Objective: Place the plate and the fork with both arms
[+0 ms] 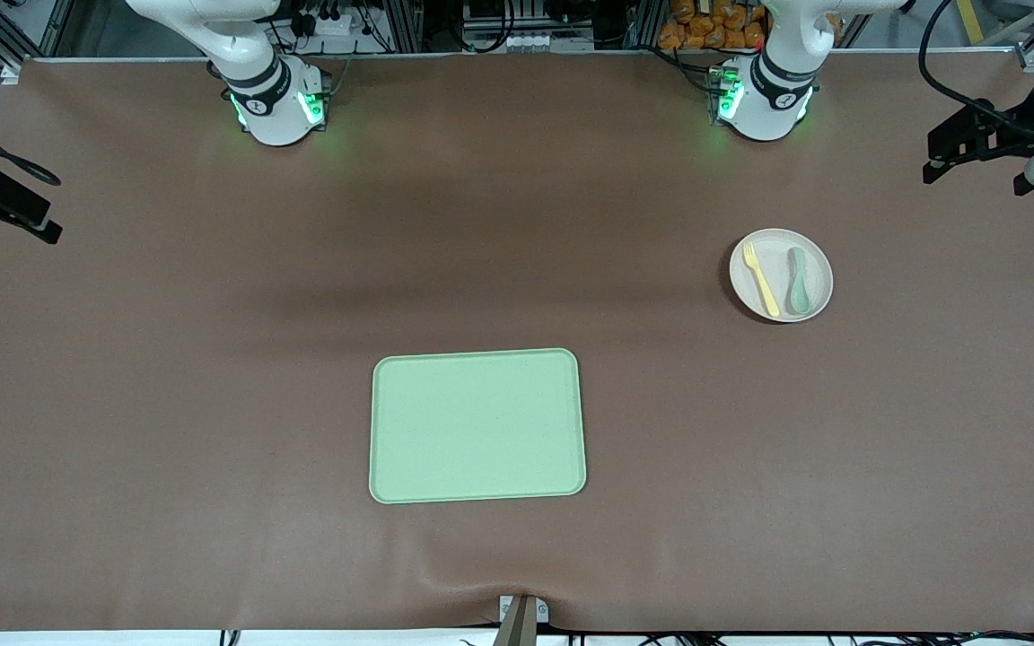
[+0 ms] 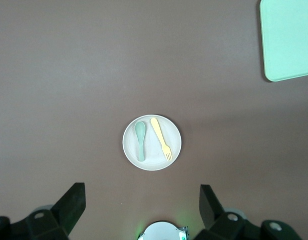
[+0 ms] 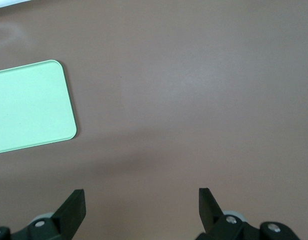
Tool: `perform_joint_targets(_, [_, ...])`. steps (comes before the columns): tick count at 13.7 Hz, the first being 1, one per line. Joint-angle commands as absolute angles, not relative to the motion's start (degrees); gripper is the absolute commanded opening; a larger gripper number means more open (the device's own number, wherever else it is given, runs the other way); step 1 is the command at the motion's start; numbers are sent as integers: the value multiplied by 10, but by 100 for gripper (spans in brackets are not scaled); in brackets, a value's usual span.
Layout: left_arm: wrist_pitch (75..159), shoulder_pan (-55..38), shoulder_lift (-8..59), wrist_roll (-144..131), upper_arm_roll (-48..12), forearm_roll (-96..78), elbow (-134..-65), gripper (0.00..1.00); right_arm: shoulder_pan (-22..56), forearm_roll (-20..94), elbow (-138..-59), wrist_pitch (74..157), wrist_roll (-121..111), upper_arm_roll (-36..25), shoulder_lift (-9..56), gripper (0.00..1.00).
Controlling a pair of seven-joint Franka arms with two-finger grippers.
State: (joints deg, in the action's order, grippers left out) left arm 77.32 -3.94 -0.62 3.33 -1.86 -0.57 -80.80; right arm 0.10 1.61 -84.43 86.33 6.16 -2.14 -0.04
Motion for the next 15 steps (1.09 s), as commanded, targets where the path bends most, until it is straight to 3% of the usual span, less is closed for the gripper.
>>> perform_joint_targets(1, [770, -41, -4, 38, -20, -6, -802, 100, -9, 28, -847, 859, 60, -17, -8, 100])
perform_joint_targets(8, [766, -42, 22, 19, -23, -4, -831, 100, -9, 28, -847, 859, 60, -17, -8, 100])
perform_joint_targets(11, [790, -28, 43, 17, -21, -2, -908, 100, -8, 29, -847, 859, 60, -17, -8, 100])
perform_joint_targets(15, [950, -11, 46, 18, -21, 25, -1073, 100, -9, 29, -848, 852, 60, -17, -9, 100])
